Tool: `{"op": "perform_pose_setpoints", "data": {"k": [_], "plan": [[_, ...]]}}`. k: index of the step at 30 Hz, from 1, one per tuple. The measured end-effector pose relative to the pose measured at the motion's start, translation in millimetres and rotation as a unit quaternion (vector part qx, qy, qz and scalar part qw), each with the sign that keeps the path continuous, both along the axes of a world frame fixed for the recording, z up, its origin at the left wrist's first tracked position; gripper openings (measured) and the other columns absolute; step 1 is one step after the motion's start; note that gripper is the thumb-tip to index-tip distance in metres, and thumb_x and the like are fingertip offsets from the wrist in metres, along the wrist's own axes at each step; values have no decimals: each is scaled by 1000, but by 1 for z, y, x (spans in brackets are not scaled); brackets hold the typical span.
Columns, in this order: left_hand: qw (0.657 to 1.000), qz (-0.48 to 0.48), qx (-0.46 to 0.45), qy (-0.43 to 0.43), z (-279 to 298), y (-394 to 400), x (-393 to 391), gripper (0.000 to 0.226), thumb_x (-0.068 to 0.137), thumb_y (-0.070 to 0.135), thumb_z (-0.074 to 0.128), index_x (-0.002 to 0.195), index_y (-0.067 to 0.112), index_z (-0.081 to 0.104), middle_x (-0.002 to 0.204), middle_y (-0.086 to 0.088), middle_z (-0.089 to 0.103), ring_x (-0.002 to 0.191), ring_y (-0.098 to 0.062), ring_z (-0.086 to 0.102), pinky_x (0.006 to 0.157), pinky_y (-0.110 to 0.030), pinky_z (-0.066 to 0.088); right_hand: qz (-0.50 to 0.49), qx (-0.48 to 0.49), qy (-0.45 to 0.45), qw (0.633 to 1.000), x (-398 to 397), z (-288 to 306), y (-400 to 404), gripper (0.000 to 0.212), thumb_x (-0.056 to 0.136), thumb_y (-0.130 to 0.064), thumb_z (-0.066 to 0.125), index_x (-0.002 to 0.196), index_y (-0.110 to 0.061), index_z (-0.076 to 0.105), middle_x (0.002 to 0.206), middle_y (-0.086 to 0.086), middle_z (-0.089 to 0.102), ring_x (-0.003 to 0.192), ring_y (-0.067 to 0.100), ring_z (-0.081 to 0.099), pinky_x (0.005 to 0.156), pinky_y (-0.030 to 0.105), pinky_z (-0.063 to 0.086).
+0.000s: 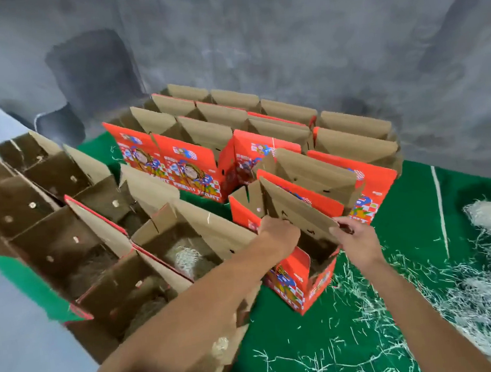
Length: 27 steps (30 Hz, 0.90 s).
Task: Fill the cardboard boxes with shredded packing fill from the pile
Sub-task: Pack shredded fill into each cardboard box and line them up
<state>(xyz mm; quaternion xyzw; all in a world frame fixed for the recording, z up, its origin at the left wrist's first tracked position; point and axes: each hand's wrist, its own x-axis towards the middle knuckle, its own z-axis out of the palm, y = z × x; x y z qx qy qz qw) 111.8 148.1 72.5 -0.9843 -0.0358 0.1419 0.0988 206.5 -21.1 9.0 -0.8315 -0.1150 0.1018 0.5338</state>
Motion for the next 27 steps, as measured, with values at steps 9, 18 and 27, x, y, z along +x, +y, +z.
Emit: {"op": "perform_pose_setpoints", "data": {"k": [9,18,27], "plan": [[998,58,-9,16,-4,153,4,11,95,11,53,99,14,62,90,-3,60,100,-29,65,70,-36,41,69,15,7,997,14,-8,161,22,93,-16,70,113,-24,74,100,12,75,76,21,66,78,37,55],[985,125,-78,89,1,306,26,26,90,12,57,69,15,42,67,0,49,61,-21,50,59,-30,41,155,-15,-5,988,32,-23,313,26,96,-13,66,117,-26,73,108,-4,75,98,11,70,79,14,49],[956,149,-212,136,5,388,48,24,81,32,69,96,16,58,94,-2,59,91,-25,57,83,-35,50,193,-17,-26,981,55,-12,426,28,96,-4,62,122,-9,71,114,1,74,104,14,67,100,37,52]]}}
